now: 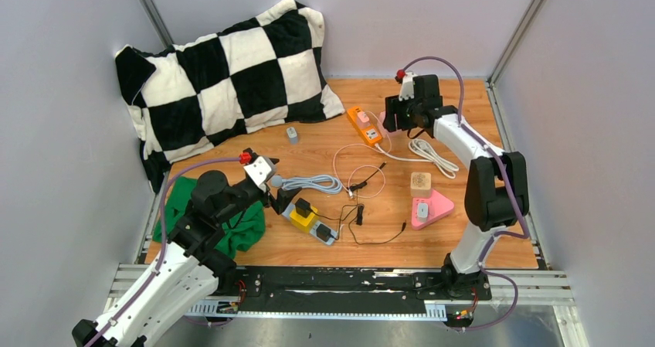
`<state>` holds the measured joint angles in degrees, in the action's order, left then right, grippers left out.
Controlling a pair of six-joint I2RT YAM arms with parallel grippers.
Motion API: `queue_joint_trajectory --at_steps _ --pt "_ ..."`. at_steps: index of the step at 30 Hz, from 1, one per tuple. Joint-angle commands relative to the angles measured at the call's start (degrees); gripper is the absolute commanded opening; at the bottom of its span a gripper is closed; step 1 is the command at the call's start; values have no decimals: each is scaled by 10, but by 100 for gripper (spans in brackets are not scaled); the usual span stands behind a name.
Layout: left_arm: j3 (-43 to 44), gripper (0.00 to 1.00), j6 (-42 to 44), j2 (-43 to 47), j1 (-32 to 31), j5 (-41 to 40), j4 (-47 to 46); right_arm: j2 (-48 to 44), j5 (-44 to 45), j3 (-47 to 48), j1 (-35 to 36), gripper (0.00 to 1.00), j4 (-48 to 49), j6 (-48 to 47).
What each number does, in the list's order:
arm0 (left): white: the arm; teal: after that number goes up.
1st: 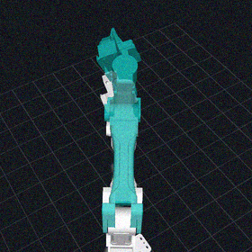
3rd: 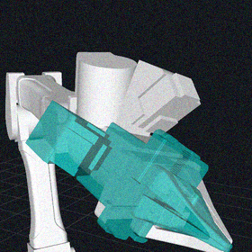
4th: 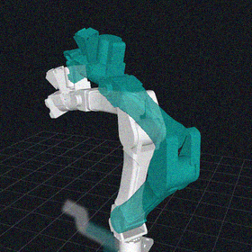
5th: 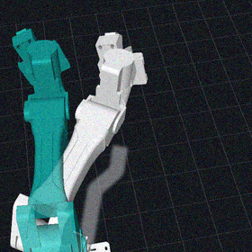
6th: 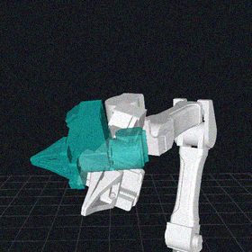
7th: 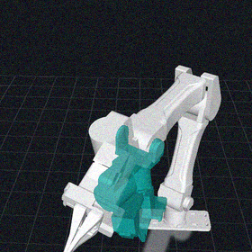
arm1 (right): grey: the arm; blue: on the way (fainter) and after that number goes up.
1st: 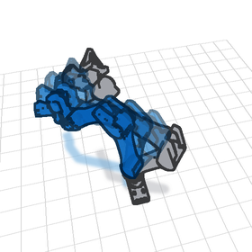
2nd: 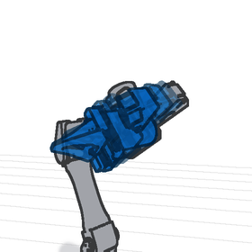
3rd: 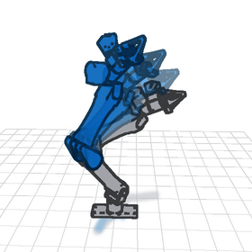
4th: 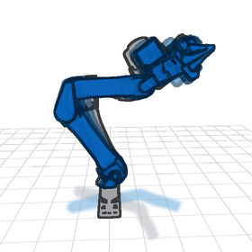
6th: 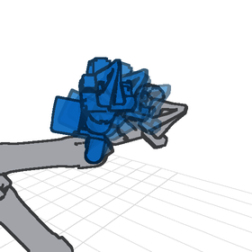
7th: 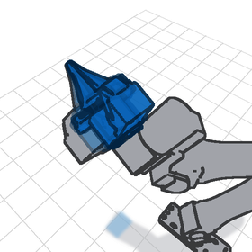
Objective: Insert the plug
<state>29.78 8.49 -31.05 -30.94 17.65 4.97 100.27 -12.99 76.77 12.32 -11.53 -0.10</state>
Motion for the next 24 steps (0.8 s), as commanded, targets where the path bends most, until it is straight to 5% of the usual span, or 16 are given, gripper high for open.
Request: queue_joint_trajectory --at_steps 1,24 --pt "14 100 13 8 -3 -13 7 9 -85 37 -4 0 7 -13" --pt "15 100 19 8 -3 -21 8 69 -117 54 14 0 -12 -33"
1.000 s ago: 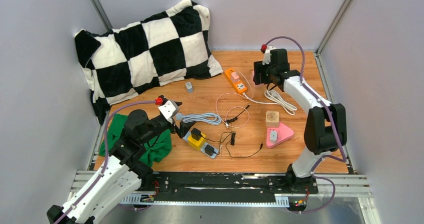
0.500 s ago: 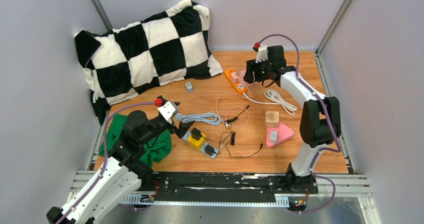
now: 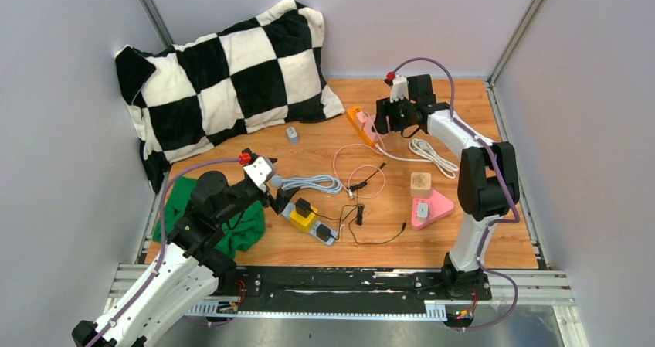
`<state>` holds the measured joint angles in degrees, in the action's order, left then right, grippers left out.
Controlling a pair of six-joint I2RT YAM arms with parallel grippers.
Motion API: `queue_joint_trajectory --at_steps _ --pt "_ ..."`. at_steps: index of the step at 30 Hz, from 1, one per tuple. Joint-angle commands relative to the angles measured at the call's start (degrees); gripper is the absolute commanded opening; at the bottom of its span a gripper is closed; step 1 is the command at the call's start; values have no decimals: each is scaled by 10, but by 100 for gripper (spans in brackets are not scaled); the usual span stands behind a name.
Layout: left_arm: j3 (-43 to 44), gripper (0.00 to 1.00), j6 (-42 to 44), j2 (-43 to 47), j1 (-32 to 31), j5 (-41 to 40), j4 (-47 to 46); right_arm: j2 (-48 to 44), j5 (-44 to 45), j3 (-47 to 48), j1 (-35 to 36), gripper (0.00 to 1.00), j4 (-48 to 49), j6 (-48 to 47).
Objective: Insert the plug
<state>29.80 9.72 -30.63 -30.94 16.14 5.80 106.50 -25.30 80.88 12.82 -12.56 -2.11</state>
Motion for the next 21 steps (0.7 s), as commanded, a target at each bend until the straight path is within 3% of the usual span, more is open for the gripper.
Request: queue_joint_trajectory --at_steps 1,12,21 --pt "14 100 7 5 -3 -6 0 7 6 12 10 0 -1 -14" --pt "15 100 8 7 -3 -8 2 -17 37 -37 29 0 54 -26" --pt "14 100 9 9 -3 -10 3 -11 83 -29 41 0 28 -46"
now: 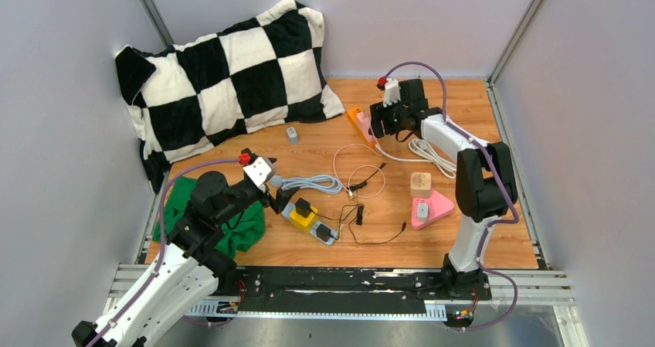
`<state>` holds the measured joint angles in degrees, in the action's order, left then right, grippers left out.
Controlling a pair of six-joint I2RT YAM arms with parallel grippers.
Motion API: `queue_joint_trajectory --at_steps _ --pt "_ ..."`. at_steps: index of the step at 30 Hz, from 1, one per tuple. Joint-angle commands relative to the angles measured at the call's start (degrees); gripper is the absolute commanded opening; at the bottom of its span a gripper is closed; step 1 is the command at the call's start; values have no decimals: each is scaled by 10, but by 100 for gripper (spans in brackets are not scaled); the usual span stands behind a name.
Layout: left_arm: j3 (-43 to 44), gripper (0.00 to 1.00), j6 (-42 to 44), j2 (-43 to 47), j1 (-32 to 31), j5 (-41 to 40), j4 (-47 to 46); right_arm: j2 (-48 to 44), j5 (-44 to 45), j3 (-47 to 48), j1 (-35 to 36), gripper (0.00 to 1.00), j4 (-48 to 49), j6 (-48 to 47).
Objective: Insert the plug
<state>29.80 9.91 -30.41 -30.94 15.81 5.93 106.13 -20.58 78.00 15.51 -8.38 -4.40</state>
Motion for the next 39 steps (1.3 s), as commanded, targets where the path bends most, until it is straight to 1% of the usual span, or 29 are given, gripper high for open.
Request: queue_joint_trajectory --at_steps 1,5,16,20,26,30,39 --pt "14 100 8 7 -3 -6 1 -6 43 5 17 0 -21 -27" --pt "15 100 7 8 -3 -7 1 18 60 33 28 0 -58 -35" --pt "14 100 6 10 -3 -7 2 92 148 91 61 0 -163 -32" --pt "14 100 7 11 -3 -10 3 105 143 80 63 0 -171 -18" --pt "14 100 7 11 -3 -15 7 121 163 65 71 0 -188 -10" --pt "15 100 7 11 -3 -19 8 131 185 67 80 0 -211 -12" --pt "16 100 7 12 -3 -29 13 149 202 87 84 0 -233 -10"
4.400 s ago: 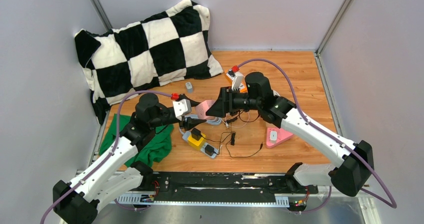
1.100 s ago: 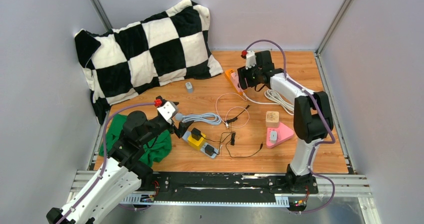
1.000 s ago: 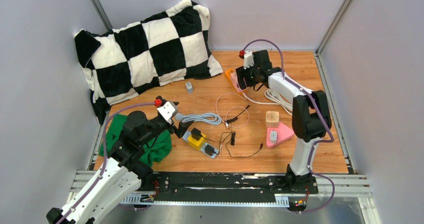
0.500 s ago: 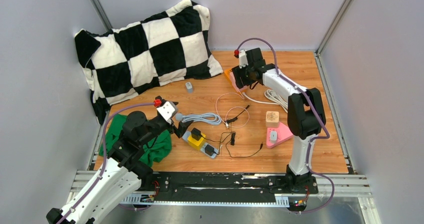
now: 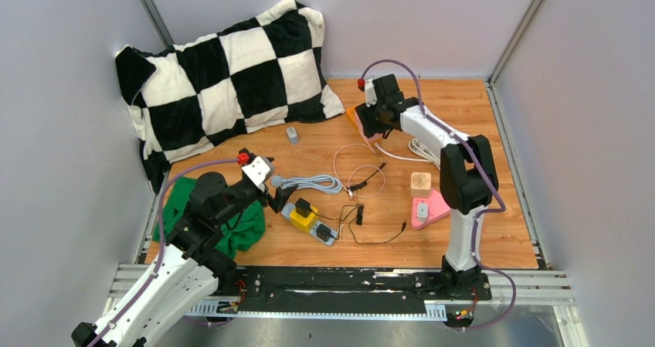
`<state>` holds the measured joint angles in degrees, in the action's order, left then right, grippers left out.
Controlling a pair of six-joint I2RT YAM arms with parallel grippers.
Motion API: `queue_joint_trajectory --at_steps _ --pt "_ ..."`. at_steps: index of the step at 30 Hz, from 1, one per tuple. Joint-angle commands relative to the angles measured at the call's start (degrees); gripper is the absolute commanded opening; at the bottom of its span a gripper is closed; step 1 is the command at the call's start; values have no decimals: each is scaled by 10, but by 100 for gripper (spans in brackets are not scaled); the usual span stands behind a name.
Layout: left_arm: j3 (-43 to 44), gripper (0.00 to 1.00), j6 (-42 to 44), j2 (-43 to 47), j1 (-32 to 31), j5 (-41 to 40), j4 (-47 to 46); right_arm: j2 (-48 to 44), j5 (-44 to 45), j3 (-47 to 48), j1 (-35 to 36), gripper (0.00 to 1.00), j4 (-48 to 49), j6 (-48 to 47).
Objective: Insert the plug
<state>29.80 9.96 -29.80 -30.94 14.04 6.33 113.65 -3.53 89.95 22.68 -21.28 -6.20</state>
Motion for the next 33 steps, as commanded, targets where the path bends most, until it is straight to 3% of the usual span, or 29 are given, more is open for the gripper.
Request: queue_joint_trajectory --at_steps 1,4,8,10,14,22,26,33 --pt "16 100 7 6 -3 -12 9 74 30 -33 12 0 -104 13" --pt "16 100 6 6 -3 -14 11 67 27 -26 11 11 -104 25" --pt "15 100 5 5 -3 -17 13 32 16 -6 10 41 -105 43" --pt "15 100 5 4 -3 -18 13 12 9 11 11 49 -105 48" --pt "16 100 3 0 -3 -21 13 -17 0 44 8 63 -105 51" --pt "16 100 6 -5 -3 -37 18 -60 -30 45 -9 81 -108 59" --pt "21 100 6 -16 -3 -40 19 -81 -26 23 -11 75 -108 58" --pt "43 100 -45 -63 -2 -118 21 -80 -28 21 -15 36 -91 58"
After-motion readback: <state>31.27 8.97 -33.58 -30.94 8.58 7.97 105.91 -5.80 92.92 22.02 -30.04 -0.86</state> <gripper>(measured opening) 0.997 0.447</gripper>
